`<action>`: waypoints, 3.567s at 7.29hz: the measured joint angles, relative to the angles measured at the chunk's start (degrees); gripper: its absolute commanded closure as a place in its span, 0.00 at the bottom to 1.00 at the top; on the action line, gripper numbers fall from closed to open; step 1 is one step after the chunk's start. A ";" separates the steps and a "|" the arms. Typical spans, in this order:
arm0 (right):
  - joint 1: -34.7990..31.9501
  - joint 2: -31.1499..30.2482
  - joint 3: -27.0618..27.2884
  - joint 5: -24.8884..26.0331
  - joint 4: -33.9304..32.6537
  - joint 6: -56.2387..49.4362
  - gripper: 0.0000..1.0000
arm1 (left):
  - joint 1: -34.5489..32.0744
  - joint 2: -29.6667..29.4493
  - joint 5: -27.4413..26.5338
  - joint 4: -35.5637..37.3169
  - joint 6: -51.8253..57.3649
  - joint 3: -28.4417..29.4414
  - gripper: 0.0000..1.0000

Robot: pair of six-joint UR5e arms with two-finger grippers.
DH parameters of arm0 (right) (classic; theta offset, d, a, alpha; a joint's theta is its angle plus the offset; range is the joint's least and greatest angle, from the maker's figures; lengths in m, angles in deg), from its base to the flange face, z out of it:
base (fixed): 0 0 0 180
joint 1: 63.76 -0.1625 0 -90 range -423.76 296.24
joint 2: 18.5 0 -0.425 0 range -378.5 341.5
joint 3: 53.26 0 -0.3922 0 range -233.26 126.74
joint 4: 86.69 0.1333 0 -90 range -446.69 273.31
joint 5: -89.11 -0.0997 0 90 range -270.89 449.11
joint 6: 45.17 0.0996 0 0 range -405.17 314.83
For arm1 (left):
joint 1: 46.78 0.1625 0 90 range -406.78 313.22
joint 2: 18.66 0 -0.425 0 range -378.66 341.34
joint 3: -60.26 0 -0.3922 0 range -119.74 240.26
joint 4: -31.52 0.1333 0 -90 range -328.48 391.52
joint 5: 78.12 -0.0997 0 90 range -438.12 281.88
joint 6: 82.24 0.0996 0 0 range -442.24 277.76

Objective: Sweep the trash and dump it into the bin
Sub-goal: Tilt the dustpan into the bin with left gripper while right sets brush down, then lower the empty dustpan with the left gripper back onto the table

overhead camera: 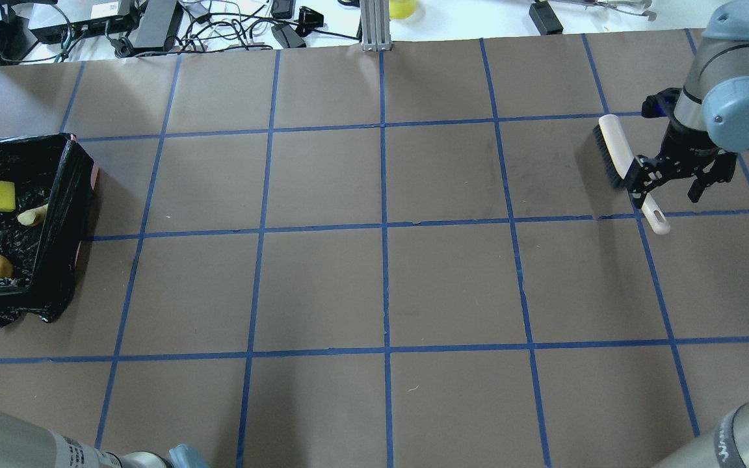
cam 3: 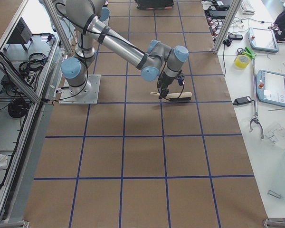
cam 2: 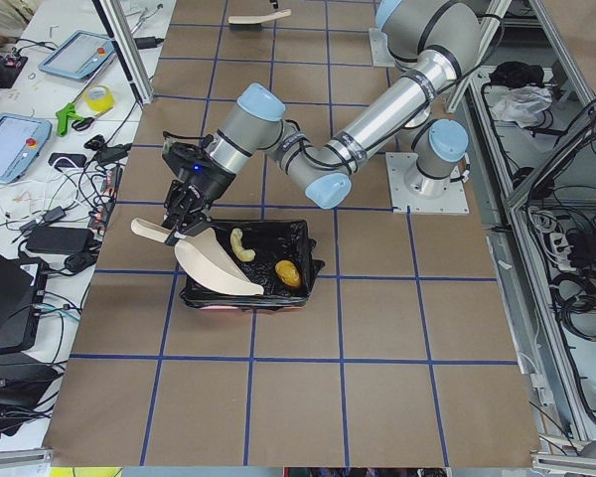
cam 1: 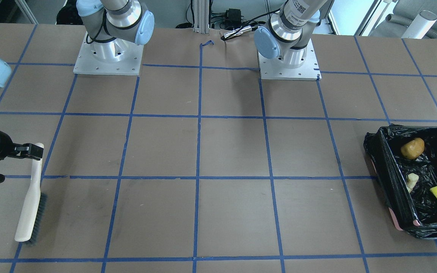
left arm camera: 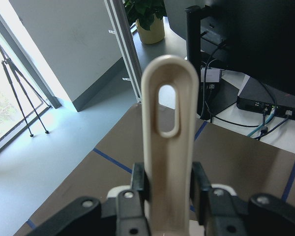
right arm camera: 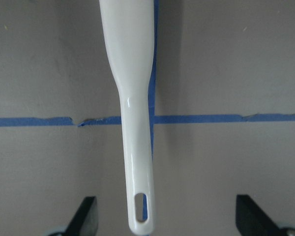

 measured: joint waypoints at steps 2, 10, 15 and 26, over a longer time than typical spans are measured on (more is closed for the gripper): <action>-0.48 -7.02 -5.29 -2.79 9.58 0.13 0.00 | -0.46 0.45 -0.33 -1.68 -1.75 0.05 1.00; -20.15 -15.78 -14.38 -6.36 26.09 22.58 0.00 | -17.99 6.36 -14.47 -32.31 -41.67 0.00 1.00; -20.39 -16.28 -12.85 -8.86 18.30 22.67 0.00 | -26.39 1.70 -10.62 -40.90 -72.28 -0.91 1.00; -20.33 -16.51 -12.46 -8.88 17.47 22.35 0.00 | -31.06 -10.97 -4.95 -40.00 -87.47 0.19 1.00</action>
